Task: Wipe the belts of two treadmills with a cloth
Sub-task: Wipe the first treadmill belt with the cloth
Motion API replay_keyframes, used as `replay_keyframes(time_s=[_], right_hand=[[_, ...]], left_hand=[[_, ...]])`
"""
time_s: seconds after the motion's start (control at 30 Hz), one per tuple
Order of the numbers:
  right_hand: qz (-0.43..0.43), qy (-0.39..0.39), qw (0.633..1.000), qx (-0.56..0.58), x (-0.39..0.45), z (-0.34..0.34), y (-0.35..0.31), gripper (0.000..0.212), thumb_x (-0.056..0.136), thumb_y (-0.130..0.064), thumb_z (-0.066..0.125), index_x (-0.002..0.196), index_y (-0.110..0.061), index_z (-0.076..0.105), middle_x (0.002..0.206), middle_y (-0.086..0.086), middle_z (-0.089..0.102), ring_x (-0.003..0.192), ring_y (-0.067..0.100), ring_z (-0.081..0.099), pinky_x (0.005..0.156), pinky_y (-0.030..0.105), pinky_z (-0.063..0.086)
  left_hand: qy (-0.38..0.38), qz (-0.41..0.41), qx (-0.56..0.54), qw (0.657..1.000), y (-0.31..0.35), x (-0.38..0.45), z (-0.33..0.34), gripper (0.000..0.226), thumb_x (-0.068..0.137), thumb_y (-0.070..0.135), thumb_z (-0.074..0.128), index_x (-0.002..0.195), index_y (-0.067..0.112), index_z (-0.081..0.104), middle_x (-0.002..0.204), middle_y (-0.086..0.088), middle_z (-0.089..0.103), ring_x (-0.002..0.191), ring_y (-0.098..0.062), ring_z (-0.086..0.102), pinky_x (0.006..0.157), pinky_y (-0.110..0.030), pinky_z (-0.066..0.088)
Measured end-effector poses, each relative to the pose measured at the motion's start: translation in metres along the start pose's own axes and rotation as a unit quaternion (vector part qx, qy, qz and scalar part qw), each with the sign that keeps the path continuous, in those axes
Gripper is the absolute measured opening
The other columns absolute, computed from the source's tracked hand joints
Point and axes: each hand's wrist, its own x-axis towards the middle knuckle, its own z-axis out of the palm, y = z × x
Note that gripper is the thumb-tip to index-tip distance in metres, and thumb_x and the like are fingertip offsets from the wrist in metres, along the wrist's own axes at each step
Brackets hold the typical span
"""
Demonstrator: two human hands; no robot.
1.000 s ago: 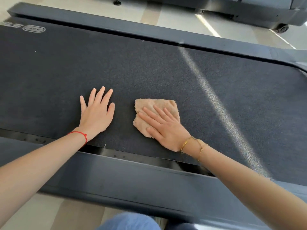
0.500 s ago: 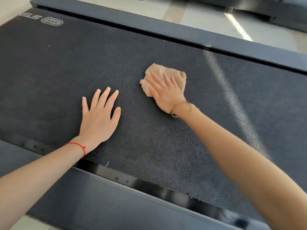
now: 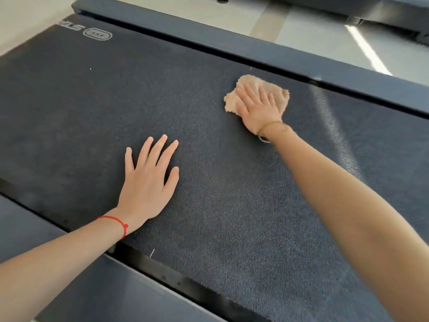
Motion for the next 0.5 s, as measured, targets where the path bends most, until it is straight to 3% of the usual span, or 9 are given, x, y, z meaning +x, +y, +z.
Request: replay_keyframes(time_s=[0.2,0.4,0.5], right_hand=[[-0.049,-0.024,0.998,-0.004,0.027,0.006,-0.056,0.051,0.106,-0.039,0.01,0.157,-0.034,0.006,0.165,-0.009,-0.002,0.152,0.03,-0.008,0.122,0.046,-0.008],[-0.188,-0.034,0.982,-0.01,-0.061,0.022,-0.081,0.051,0.107,-0.039,0.012,0.157,-0.036,0.004,0.165,-0.011,0.0,0.152,0.025,-0.009,0.122,0.044,-0.007],[-0.194,-0.032,0.98,-0.007,-0.082,0.024,-0.07,0.05,0.107,-0.04,0.015,0.156,-0.038,0.005,0.164,-0.014,0.0,0.152,0.019,-0.008,0.122,0.041,-0.008]], left_hand=[[-0.029,-0.004,0.02,0.999,0.002,-0.001,-0.007,0.064,0.097,0.046,0.014,0.158,0.027,0.016,0.165,0.004,0.013,0.153,-0.02,0.005,0.121,-0.059,0.008],[-0.048,0.007,0.024,0.999,0.001,0.0,-0.01,0.066,0.096,0.047,0.008,0.159,0.027,0.009,0.167,0.003,0.006,0.154,-0.02,0.0,0.121,-0.058,0.005],[-0.05,0.028,0.014,0.998,-0.011,0.004,-0.007,0.063,0.099,0.05,0.011,0.159,0.03,0.005,0.166,0.007,0.002,0.153,-0.018,-0.004,0.122,-0.056,0.002]])
